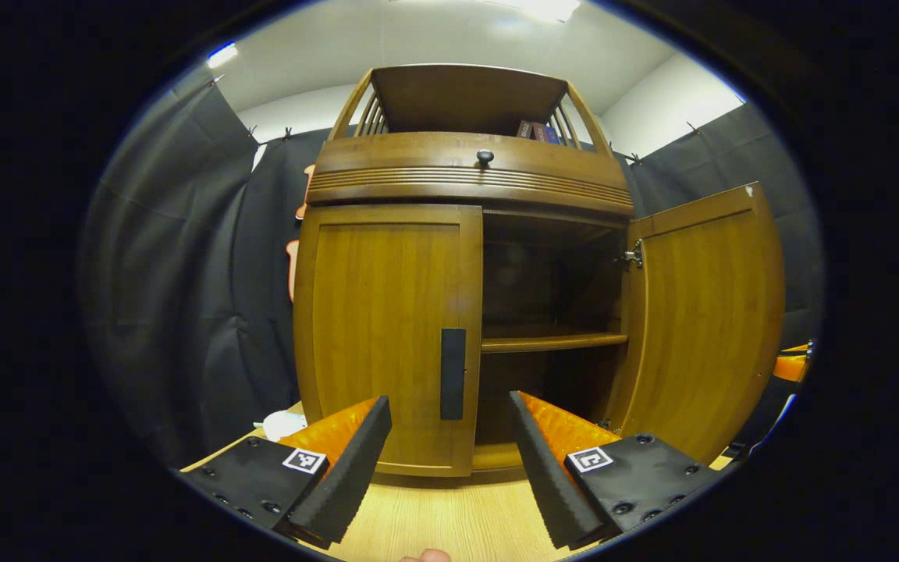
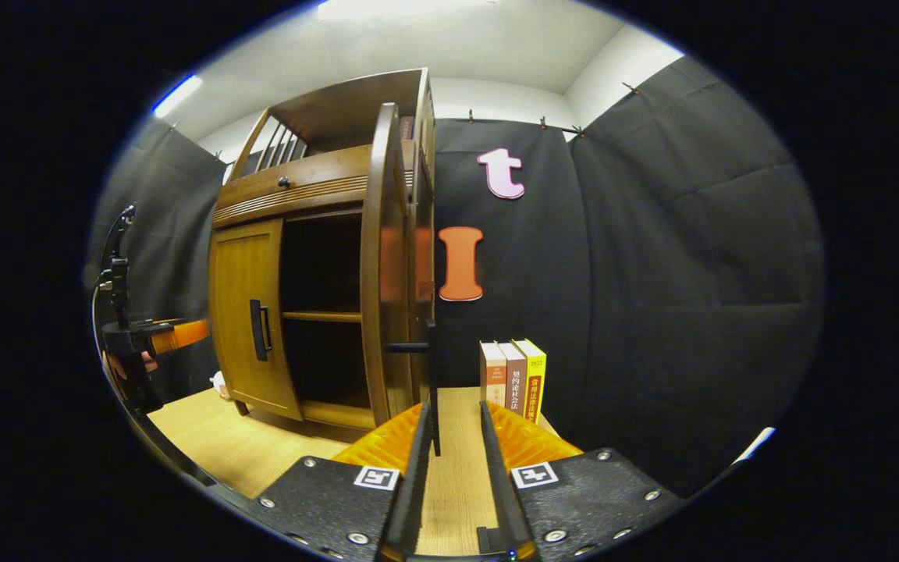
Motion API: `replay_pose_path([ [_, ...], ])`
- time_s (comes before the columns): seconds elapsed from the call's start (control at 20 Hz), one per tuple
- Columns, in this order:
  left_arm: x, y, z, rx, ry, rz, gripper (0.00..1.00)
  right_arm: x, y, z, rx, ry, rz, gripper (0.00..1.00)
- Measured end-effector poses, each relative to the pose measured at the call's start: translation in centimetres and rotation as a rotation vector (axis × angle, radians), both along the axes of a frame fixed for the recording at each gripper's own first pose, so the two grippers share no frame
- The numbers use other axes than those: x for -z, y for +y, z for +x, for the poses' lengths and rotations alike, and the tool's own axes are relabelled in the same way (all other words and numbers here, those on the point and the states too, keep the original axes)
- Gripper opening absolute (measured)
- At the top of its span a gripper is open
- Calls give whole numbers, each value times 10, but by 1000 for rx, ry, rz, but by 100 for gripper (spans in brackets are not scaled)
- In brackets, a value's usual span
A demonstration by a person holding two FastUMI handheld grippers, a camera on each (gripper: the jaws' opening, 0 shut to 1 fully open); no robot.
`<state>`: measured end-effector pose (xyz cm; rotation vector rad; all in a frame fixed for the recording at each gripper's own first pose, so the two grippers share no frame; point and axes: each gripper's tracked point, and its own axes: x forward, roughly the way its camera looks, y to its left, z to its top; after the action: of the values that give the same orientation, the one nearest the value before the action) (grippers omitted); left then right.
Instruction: Open the right door of the double-door shoe cabinet with the right hand, and open the left door with the left hand.
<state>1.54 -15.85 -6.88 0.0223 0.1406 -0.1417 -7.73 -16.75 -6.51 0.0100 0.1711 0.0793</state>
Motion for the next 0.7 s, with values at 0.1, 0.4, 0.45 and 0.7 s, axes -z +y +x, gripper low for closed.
replay_pose_path([
  [0.1, 0, -1, 20, 1, -6, 23, 94, 2, -13, 1, 50, 11, 2, 53],
  [0.4, 15, -15, 78, 14, -23, 65, 94, -5, -38, -10, 127, 3, -14, 87],
  [0.45, 20, -18, 87, 22, -20, 71, 94, -8, -40, -12, 134, 2, -13, 93],
  [0.7, 40, -30, 129, 36, -5, 103, 96, -14, -48, -22, 163, 3, -9, 87],
])
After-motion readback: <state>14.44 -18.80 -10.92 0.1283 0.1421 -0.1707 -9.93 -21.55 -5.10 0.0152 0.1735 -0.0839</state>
